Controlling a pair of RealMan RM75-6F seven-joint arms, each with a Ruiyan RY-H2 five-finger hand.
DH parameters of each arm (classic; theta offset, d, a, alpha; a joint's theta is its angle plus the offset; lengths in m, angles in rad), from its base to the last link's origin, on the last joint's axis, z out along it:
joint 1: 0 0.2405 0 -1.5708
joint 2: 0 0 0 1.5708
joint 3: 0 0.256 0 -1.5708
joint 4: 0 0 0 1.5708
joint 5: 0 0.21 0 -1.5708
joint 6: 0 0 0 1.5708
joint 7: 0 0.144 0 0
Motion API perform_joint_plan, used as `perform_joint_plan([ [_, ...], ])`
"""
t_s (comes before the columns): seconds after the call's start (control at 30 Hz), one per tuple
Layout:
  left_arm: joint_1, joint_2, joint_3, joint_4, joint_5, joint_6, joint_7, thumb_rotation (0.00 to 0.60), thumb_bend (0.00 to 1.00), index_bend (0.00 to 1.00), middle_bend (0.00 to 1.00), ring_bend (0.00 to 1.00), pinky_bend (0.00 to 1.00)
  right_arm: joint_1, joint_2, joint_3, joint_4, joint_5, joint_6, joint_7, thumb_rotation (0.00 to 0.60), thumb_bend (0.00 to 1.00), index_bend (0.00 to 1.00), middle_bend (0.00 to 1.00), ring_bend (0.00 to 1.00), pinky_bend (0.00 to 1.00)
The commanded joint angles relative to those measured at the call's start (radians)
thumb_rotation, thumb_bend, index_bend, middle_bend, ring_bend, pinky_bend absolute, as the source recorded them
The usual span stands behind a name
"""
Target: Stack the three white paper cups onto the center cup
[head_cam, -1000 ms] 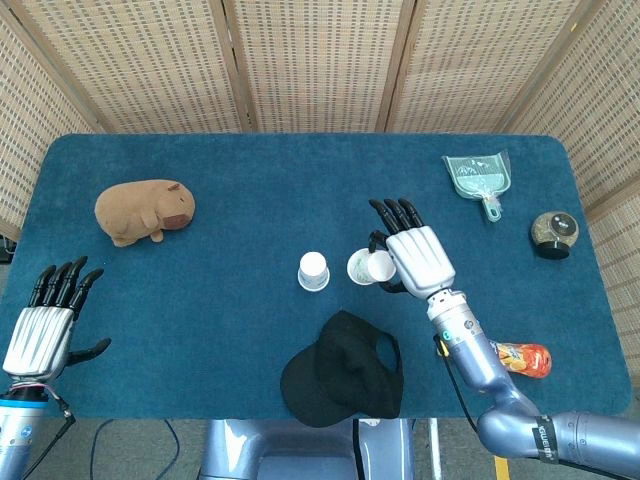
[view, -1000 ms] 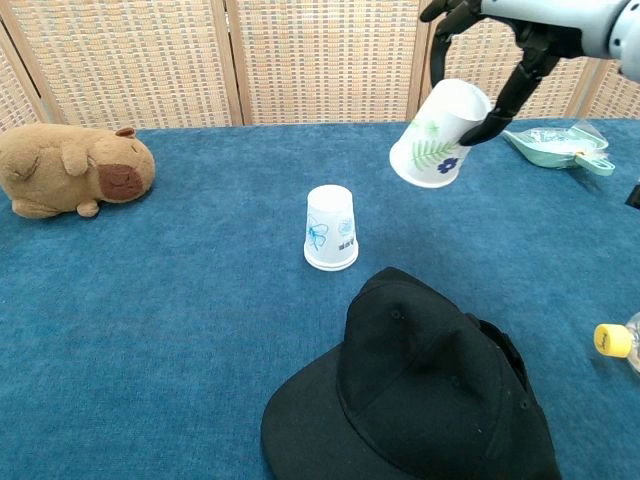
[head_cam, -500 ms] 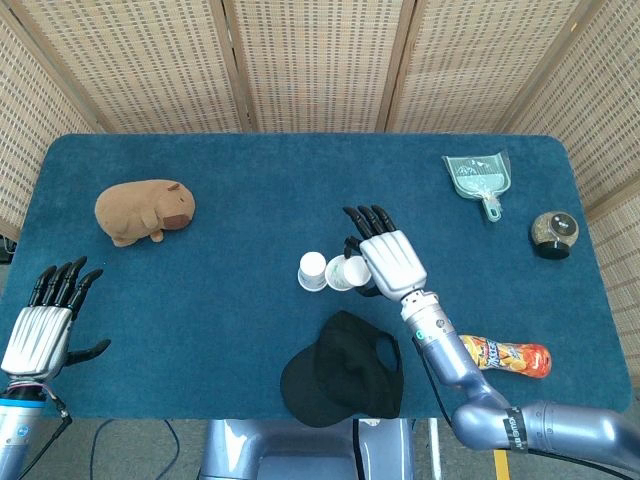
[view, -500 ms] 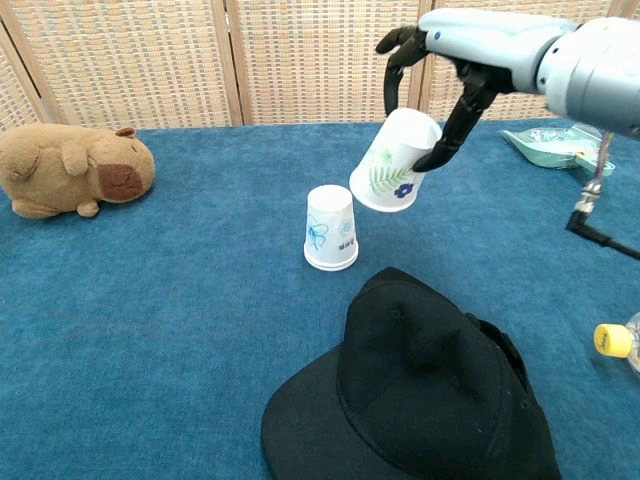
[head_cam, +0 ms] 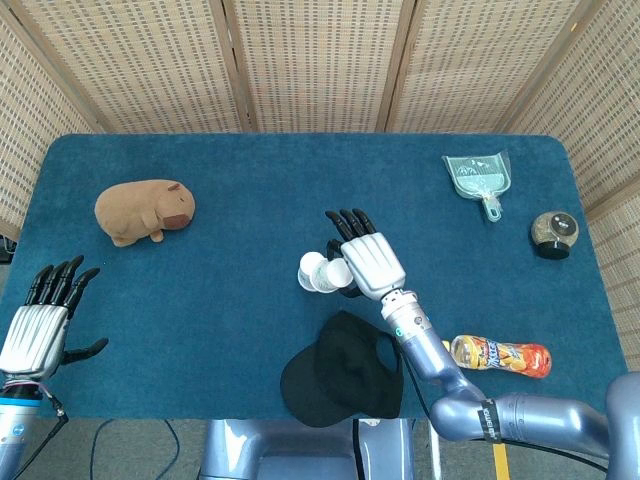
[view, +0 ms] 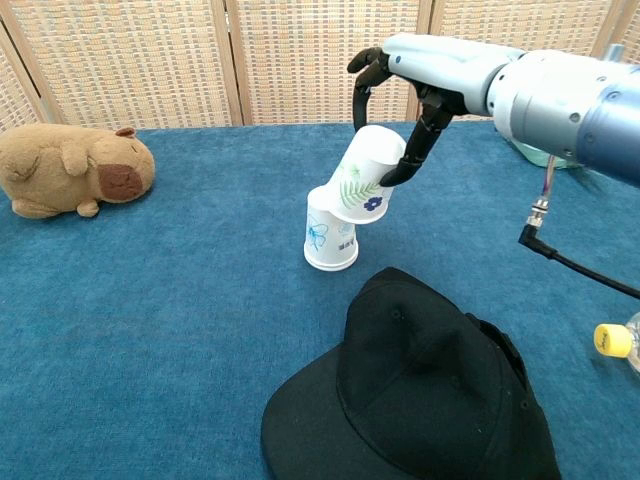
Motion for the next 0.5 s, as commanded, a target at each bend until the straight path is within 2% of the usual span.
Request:
perform_joint_plan([
  [0.03,-0.001,0.002,-0.001,0.001,-0.003,-0.007,-0.006,0.6,0.1,0.11,0.0,0.0,0.0,0.02,-0.027,0.011,0.034,0.008,-0.01,0.002,0.6,0.2,0.53,0.13,0.0,0.0],
  [0.37,-0.011,-0.004,0.005,0.007,-0.002,-0.04,-0.007,0.6,0.1,0.11,0.0,0.0,0.0,0.088,-0.099,0.044,0.144,0.046,-0.057,-0.004,0.6,0.2,0.53,0.13,0.0,0.0],
  [0.43,-0.011,-0.005,0.002,0.008,-0.007,-0.042,-0.009,0.6,0.1,0.11,0.0,0.0,0.0,0.102,-0.116,0.051,0.168,0.051,-0.066,-0.003,0.6,0.18,0.48,0.11,0.0,0.0],
  [0.5,-0.012,-0.005,0.002,0.009,-0.006,-0.043,-0.009,0.6,0.1,0.11,0.0,0.0,0.0,0.116,-0.129,0.053,0.192,0.056,-0.075,-0.008,0.6,0.15,0.33,0.04,0.0,0.0],
])
